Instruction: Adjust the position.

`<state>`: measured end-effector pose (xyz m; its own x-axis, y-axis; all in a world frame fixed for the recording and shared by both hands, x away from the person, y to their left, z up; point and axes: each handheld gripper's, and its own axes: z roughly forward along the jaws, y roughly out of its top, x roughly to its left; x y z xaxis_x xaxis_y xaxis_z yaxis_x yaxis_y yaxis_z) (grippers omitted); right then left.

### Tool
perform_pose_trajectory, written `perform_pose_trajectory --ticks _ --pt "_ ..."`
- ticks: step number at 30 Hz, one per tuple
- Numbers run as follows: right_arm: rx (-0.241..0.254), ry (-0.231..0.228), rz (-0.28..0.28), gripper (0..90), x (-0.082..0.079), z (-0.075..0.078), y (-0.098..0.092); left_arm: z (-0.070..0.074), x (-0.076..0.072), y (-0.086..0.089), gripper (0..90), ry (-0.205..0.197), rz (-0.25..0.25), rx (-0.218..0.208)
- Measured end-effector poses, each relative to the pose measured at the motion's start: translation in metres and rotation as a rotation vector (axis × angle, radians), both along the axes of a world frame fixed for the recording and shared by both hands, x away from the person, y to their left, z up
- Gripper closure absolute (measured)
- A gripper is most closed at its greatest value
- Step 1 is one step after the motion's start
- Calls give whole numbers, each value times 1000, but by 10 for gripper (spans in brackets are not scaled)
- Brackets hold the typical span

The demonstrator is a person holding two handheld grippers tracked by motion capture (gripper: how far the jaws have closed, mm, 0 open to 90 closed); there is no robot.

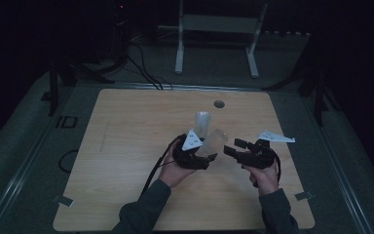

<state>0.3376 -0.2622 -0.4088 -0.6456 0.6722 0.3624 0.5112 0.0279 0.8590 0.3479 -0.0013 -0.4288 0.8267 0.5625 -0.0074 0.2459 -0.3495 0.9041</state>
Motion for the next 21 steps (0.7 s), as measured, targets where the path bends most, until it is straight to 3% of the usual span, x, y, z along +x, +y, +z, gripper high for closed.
perform_pose_trajectory --ticks 4,12,21 --pt "-46 -14 -3 272 -1 1 -1 3 -1 3 280 -4 -5 0" --pt "-74 -19 -1 272 -1 5 -5 10 2 10 280 -10 -12 -1" --pt "-146 -40 -7 280 -1 12 -8 18 4 16 280 -16 -22 7"
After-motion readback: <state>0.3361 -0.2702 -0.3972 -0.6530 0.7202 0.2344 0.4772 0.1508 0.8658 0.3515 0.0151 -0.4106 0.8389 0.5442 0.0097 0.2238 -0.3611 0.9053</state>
